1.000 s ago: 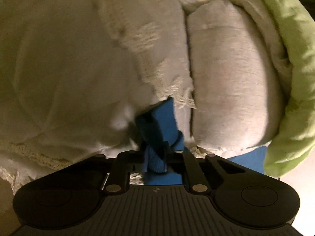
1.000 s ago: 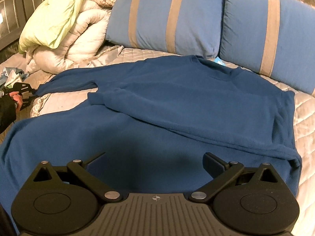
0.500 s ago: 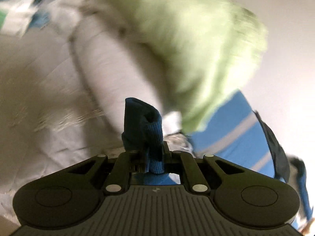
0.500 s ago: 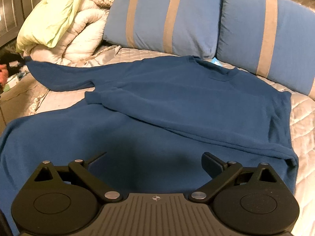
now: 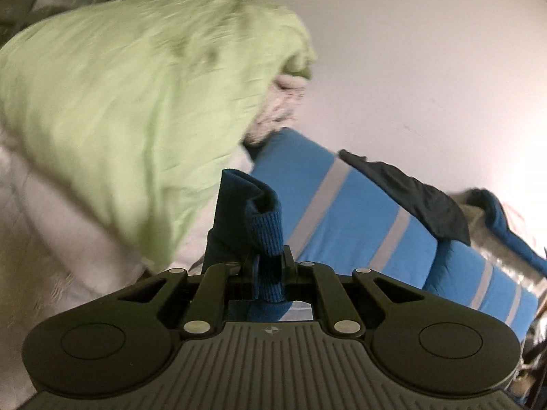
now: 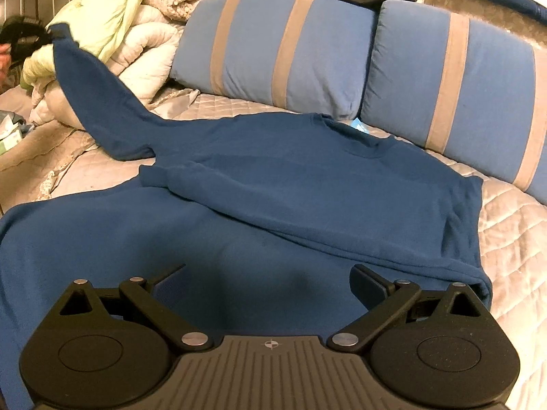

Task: Fold clothes
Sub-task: 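Lift the sleeve and carry it over the body with the left gripper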

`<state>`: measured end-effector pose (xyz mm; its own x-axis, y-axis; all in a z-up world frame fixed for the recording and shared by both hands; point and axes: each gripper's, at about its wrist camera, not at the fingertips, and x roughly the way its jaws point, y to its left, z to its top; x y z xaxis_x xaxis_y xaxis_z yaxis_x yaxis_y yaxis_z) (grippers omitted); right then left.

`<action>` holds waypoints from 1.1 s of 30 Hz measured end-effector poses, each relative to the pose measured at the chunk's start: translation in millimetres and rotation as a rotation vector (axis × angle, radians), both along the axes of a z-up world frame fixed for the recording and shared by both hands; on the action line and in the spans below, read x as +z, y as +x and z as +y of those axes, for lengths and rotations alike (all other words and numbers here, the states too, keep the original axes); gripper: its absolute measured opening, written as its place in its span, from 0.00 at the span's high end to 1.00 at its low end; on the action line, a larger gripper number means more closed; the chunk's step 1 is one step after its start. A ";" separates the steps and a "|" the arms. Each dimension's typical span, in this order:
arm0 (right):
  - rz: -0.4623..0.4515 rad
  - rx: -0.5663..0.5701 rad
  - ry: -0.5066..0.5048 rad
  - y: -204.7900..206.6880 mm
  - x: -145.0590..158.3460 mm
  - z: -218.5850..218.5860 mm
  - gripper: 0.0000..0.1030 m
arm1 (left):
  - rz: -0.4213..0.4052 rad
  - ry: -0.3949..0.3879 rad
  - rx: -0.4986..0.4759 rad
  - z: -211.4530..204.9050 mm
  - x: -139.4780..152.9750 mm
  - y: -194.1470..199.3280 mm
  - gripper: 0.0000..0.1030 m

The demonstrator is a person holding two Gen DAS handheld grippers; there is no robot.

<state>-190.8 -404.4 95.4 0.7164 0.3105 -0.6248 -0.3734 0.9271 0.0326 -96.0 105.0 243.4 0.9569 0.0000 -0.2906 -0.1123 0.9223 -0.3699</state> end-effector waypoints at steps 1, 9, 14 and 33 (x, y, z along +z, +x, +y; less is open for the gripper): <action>-0.001 0.001 -0.001 0.2 -0.3 -0.1 0.03 | -0.004 0.013 -0.009 -5.9 2.2 4.8 0.90; 0.003 0.000 0.018 1.7 -2.3 -3.6 0.03 | -0.013 0.108 -0.088 -55.2 14.5 33.6 0.90; 0.012 0.009 0.028 5.0 -3.5 -3.3 0.03 | -0.010 0.142 -0.140 -81.2 14.9 48.8 0.90; 0.040 0.013 0.072 9.5 -7.0 -6.1 0.07 | -0.019 0.192 -0.272 -151.1 12.7 75.0 0.90</action>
<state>-181.3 -410.5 88.4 0.6866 0.3649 -0.6288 -0.3829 0.9168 0.1140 -21.0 -46.1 256.1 0.9345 -0.2036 -0.2920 0.1534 0.9706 -0.1856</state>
